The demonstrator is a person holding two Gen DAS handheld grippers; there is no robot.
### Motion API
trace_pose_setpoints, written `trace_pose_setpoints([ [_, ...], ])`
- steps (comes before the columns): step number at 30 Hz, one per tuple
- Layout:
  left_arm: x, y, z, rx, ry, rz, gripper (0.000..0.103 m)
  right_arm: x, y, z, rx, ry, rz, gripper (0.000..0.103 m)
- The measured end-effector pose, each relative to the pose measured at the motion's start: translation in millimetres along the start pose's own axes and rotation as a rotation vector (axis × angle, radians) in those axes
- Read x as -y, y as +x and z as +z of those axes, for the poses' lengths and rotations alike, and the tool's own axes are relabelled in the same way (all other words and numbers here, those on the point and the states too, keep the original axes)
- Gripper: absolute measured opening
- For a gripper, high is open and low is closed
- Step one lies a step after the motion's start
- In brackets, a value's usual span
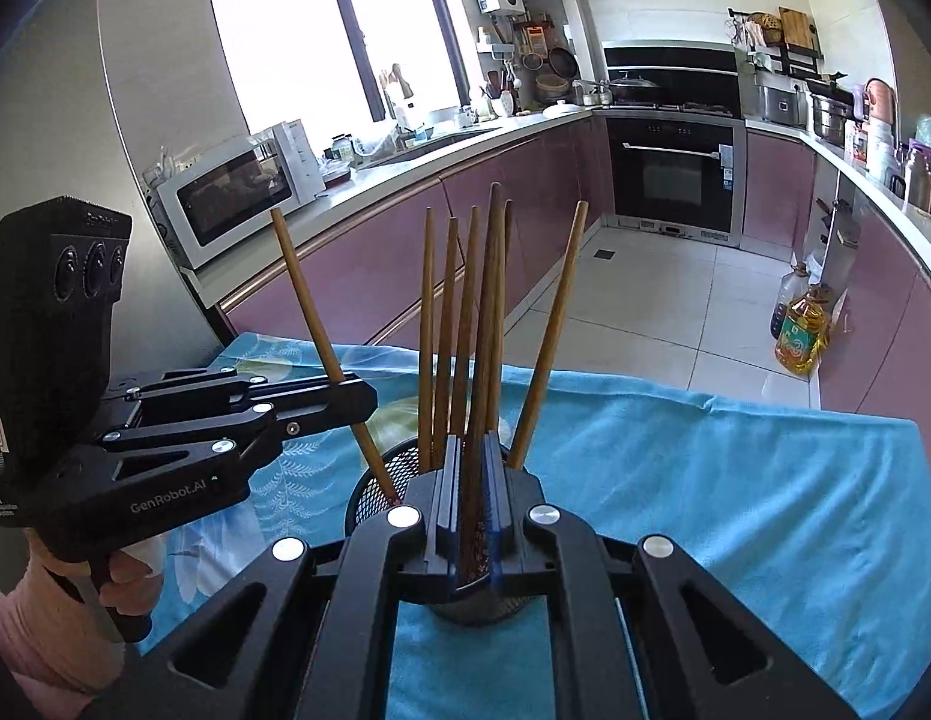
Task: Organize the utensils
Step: 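Lower both chopsticks into the mesh cup and open both tools, then move both open tools back over the last two chopsticks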
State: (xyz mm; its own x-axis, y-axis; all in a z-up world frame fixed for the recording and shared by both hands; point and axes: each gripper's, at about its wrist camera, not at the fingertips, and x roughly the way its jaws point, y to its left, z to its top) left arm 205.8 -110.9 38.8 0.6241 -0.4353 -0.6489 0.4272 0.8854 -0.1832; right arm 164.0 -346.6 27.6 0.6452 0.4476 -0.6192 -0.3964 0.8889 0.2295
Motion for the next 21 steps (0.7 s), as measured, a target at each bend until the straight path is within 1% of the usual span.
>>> trace_pose_setpoints([
  [6,-8,5,-14,0.000,-0.019,-0.005,0.009,0,-6,-6,0.014,0.005,0.007,0.009],
  [9,-16,3,-23,0.002,-0.040,-0.004,0.010,-1,-9,-10,0.023,0.007,0.011,0.021],
  [11,-20,0,-30,0.006,-0.049,-0.001,0.011,-3,-11,-12,0.024,0.005,0.016,0.021],
  [15,-26,-14,-45,0.033,-0.068,0.010,0.018,-10,-17,-17,0.034,-0.003,0.036,0.024],
  [17,-30,-22,-53,0.046,-0.078,0.017,0.021,-15,-21,-21,0.038,-0.014,0.054,0.029],
  [19,-30,-32,-60,0.057,-0.082,0.020,0.027,-23,-25,-26,0.040,-0.035,0.065,0.033],
  [21,-31,-38,-69,0.059,-0.080,0.031,0.029,-31,-27,-32,0.037,-0.052,0.081,0.036],
])
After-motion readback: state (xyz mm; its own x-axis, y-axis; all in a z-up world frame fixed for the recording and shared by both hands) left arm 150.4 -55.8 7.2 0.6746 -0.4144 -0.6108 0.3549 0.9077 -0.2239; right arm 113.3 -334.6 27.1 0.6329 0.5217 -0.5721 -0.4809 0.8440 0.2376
